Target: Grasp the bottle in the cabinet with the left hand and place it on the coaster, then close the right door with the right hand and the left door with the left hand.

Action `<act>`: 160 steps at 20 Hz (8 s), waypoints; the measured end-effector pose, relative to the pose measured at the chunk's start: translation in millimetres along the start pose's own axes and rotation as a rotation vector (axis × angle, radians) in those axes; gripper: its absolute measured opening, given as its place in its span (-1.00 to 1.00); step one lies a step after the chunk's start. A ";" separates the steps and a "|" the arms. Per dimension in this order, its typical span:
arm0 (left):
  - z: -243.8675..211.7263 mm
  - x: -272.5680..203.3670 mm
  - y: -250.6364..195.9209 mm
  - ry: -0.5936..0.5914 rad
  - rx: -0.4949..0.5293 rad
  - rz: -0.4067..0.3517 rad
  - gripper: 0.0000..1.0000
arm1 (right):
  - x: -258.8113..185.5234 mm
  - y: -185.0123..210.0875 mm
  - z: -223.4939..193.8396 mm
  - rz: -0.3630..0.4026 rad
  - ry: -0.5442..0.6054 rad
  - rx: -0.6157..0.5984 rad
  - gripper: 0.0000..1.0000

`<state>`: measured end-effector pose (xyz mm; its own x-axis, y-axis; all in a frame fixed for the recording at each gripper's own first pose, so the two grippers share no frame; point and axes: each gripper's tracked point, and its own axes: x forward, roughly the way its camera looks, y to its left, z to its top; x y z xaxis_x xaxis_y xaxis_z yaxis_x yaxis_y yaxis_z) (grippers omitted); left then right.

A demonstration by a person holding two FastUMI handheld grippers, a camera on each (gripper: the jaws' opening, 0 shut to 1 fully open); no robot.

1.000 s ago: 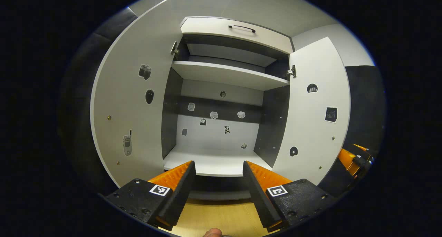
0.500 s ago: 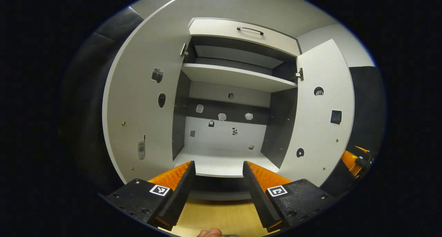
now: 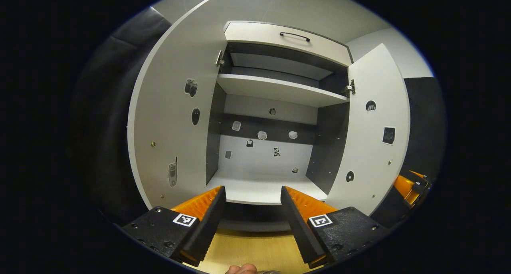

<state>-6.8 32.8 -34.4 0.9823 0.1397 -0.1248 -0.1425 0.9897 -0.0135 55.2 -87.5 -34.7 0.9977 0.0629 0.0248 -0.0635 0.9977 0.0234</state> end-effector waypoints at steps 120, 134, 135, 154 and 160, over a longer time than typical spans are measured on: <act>-79.8 1.3 97.2 0.232 0.044 0.008 0.72 | 15.5 119.8 -46.2 0.135 0.135 -0.022 0.94; -85.2 47.8 46.2 0.202 0.041 -0.101 0.80 | 23.6 100.3 -43.6 0.099 0.118 0.011 0.94; -86.5 52.1 42.3 0.200 0.044 -0.105 0.83 | 24.6 98.4 -42.9 0.095 0.116 0.014 0.94; -89.1 110.6 -21.4 0.186 0.084 -0.156 0.79 | 36.9 71.9 -35.5 0.081 0.096 0.031 0.94; -79.3 90.1 -21.4 0.179 0.053 -0.056 0.80 | 35.2 60.6 -19.9 0.104 0.091 0.018 0.94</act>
<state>75.2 21.7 -124.0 0.9506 0.0809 -0.2997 -0.0767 0.9967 0.0260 87.0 -24.2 -52.3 0.9836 0.1691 -0.0626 -0.1665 0.9851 0.0436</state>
